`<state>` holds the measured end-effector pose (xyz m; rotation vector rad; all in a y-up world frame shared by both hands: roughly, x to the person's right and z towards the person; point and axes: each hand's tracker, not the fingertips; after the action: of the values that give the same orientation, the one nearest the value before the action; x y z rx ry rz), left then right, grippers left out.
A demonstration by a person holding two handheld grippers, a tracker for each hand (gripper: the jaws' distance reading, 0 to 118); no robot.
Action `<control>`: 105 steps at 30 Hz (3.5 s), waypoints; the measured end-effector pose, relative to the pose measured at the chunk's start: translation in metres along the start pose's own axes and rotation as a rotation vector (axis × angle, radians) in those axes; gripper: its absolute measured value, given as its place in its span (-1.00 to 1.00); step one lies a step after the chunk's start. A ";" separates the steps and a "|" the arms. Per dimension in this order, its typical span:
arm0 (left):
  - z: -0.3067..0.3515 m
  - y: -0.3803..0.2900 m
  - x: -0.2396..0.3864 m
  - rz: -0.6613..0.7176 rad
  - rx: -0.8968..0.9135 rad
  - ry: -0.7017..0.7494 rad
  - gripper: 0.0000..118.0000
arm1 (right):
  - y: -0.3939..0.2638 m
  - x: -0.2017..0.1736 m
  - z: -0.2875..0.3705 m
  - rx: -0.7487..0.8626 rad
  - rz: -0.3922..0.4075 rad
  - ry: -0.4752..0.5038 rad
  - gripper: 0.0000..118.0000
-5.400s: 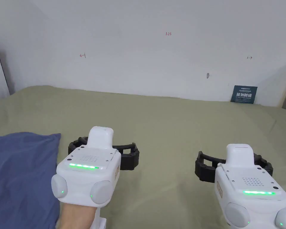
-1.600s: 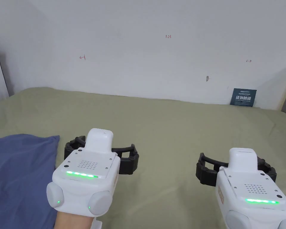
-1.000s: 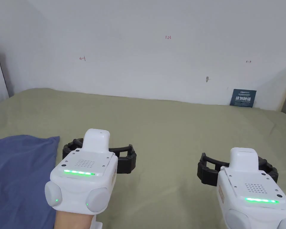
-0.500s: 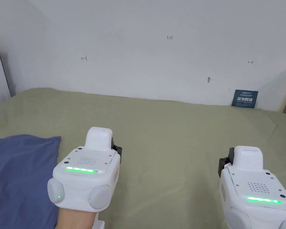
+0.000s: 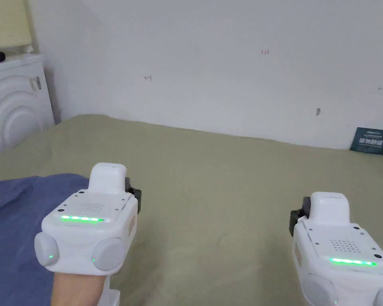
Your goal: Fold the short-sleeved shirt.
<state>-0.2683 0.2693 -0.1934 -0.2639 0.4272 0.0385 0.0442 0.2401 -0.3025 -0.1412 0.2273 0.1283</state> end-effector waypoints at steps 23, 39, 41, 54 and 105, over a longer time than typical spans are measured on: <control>0.067 -0.027 -0.203 0.088 -0.082 0.470 -0.97 | 0.024 -0.234 -0.013 -0.009 0.013 0.545 -1.00; -0.114 -0.048 -0.207 0.135 -0.306 0.282 -0.97 | -0.002 -0.254 -0.069 -0.091 0.029 0.542 -1.00; -0.160 -0.058 -0.208 0.141 -0.368 0.258 -0.97 | -0.010 -0.260 -0.082 -0.101 0.030 0.544 -1.00; -0.349 -0.107 -0.200 0.139 -0.688 0.116 1.00 | -0.066 -0.268 -0.129 -0.233 0.069 0.558 -1.00; -0.235 -0.109 0.381 -0.196 -0.745 -0.625 -0.98 | -0.074 0.146 -0.014 -0.308 -0.091 -0.169 -1.00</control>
<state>-0.0068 0.0962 -0.5303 -0.9938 -0.2583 0.0850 0.1925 0.1814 -0.3412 -0.4448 0.0310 0.0833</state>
